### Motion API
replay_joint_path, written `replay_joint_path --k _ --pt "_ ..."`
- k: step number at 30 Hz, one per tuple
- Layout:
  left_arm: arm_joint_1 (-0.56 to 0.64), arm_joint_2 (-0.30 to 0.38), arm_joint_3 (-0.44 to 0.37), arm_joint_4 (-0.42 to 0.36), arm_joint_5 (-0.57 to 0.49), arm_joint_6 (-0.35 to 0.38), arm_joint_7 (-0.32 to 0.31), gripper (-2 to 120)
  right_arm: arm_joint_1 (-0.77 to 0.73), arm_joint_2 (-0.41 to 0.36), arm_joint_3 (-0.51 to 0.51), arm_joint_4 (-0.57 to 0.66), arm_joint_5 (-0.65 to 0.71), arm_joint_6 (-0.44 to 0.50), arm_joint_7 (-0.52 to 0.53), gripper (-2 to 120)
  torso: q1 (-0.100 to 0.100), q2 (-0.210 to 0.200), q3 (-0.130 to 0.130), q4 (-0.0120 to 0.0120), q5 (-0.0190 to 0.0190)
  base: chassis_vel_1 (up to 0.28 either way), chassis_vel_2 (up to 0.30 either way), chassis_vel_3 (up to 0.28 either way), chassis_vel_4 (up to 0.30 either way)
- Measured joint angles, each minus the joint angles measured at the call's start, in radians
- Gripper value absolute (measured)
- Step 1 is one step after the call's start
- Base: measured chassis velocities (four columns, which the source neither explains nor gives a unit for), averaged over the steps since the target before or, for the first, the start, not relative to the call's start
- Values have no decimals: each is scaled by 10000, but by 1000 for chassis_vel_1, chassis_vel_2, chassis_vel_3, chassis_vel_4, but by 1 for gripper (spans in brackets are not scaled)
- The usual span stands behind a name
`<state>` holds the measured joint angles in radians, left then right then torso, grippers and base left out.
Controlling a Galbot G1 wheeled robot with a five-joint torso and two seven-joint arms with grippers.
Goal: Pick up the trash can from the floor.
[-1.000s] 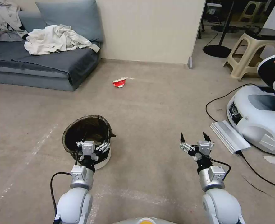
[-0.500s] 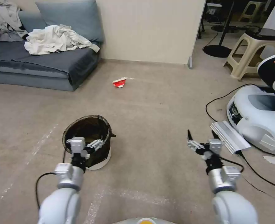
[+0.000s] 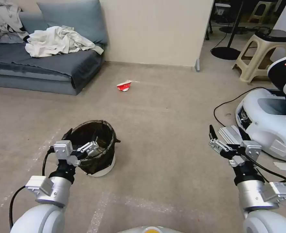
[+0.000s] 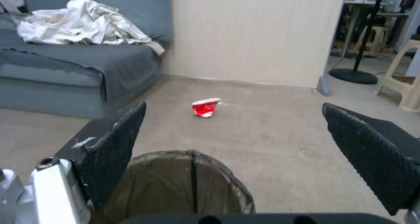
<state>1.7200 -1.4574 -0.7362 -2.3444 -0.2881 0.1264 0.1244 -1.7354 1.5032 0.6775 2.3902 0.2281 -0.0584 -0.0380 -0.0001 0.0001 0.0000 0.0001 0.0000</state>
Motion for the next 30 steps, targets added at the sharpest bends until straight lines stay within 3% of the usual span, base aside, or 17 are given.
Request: replay_joint_path --k 15,30 --pt "65 -233 -12 68 260 -176 -4 100 107 -113 -58 -185 68 240 -186 100 1 0 0 -3 -1 17 18 16 19" --pt "20 -266 -17 203 357 -357 -99 100 113 -122 -92 -278 61 361 -238 100 0 -1 0 0 -1 98 100 102 90"
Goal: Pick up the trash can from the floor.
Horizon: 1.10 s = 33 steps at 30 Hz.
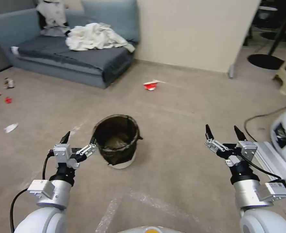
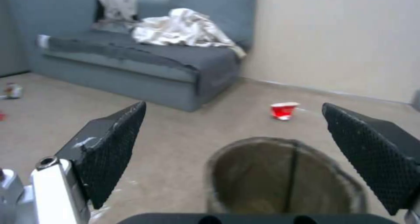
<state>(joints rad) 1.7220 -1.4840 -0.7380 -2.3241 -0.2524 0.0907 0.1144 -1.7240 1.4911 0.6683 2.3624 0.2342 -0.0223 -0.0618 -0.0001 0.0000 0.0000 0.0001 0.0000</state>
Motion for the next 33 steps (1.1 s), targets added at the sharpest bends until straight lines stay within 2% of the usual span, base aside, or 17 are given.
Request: replay_joint_path --k 7,33 --pt "-30 5 1 98 13 -151 -17 100 25 0 -13 -75 -2 116 -30 100 0 0 0 -1 0 76 84 74 73" --pt "4 -17 -15 156 48 -278 -61 100 3 14 -52 -97 5 256 -83 100 1 0 0 -1 1 1 1 1 2"
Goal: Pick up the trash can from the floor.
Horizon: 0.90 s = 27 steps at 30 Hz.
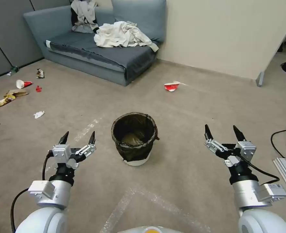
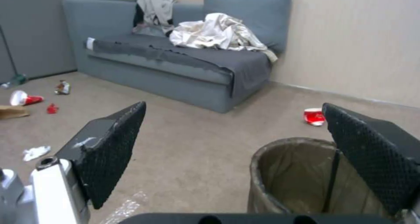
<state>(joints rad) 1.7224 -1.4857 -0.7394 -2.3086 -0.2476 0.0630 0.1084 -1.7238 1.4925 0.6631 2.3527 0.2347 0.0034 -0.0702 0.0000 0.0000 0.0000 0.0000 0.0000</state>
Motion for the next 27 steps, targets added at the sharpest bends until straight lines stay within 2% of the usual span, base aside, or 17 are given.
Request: replay_joint_path --k 21,27 --pt "-40 3 -8 -10 95 -100 -24 100 -18 9 63 -20 19 64 -266 100 0 0 0 -1 0 0 0 0 0" --pt "-51 9 -8 12 95 -101 -24 100 -30 17 62 -17 13 66 -299 100 1 0 0 -1 0 -54 61 76 -45"
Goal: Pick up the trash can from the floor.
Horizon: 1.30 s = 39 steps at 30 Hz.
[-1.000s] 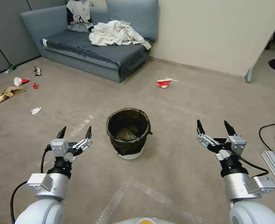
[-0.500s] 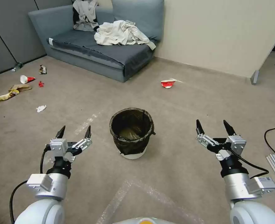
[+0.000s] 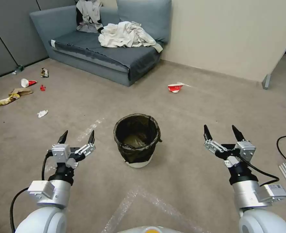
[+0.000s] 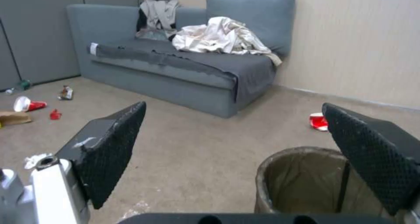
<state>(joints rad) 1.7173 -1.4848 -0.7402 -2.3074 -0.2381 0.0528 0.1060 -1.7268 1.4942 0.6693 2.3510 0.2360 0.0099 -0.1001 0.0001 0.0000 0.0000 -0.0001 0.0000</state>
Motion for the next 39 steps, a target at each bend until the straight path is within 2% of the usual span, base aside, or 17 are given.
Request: replay_joint_path --k 22,30,32,33,34,36,37,39 --pt "-417 252 75 573 -94 119 -6 100 122 0 -17 -130 -48 -81 -3 100 -1 0 0 0 0 -50 47 45 -55" --pt "-651 532 329 649 -545 691 -294 100 124 27 0 -205 -119 308 -205 100 0 0 1 1 0 -35 38 30 -34" --pt "-866 856 748 550 -1179 1716 -984 100 86 31 14 -189 -194 432 -255 100 0 0 1 1 -1 0 0 0 0" --pt "-866 856 748 550 -1179 1716 -984 100 86 31 14 -189 -194 432 -255 100 0 0 1 1 -1 0 0 0 0" --pt "-957 965 883 500 -1424 2107 -1197 100 72 36 15 -167 -203 447 -259 100 0 0 0 0 0 0 0 0 0" --pt "-1303 1342 1354 482 -2164 3331 -1645 100 -3 64 25 -85 -224 480 -276 100 -1 0 0 0 -2 0 0 0 0" --pt "-1303 1342 1354 482 -2164 3331 -1645 100 -3 64 25 -85 -224 480 -276 100 -1 0 0 0 -2 0 0 0 0" --pt "-1629 1630 1709 702 -2716 3905 -1963 100 -74 82 53 -56 -238 531 -277 100 0 0 0 0 2 0 0 0 0"
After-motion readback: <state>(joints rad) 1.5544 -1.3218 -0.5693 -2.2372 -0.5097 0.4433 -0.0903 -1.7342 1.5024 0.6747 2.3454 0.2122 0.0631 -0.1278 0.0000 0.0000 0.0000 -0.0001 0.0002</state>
